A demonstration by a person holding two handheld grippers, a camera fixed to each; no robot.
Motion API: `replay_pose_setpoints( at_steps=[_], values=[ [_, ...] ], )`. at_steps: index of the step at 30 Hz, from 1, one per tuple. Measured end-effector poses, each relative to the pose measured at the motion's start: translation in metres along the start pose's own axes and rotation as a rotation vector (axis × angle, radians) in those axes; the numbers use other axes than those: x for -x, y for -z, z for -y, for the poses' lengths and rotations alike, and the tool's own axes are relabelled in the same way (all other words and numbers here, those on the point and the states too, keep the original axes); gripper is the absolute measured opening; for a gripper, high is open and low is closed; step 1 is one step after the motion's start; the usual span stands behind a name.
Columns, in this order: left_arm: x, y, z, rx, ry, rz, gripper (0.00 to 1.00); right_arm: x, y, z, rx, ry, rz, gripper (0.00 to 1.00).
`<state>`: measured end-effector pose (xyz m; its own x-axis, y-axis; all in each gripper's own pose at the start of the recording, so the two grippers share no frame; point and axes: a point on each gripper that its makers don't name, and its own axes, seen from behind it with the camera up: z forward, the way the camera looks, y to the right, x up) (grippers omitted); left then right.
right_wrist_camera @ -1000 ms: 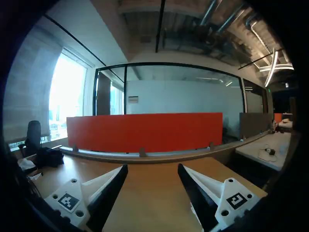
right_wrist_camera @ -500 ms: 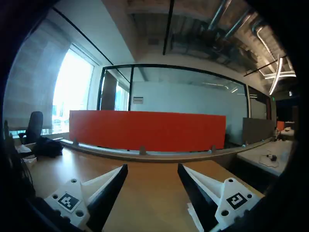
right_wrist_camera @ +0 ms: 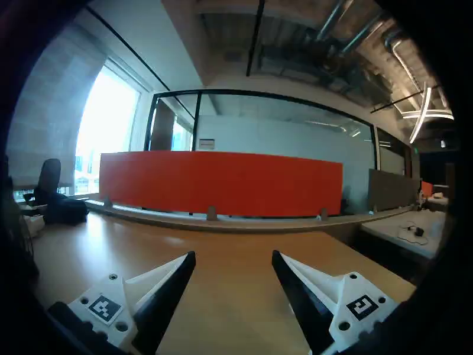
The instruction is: Fold towel
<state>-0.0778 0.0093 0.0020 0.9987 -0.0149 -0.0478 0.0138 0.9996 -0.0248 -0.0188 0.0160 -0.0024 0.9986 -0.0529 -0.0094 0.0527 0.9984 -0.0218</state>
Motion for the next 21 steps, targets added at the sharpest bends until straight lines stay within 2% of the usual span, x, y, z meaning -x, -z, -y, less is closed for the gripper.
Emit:
replay_pose_setpoints(
  at_steps=[6, 21],
  values=[
    [0.0, 0.0, 0.0, 0.0, 0.0, 0.0, 0.95, 0.021, -0.005, -0.001, -0.006, -0.02, 0.013, 1.0],
    [0.001, 0.0, 0.0, 0.0, 0.0, 0.0, 0.95, 0.026, -0.008, 0.002, -0.002, -0.032, 0.006, 1.0]
  ],
)
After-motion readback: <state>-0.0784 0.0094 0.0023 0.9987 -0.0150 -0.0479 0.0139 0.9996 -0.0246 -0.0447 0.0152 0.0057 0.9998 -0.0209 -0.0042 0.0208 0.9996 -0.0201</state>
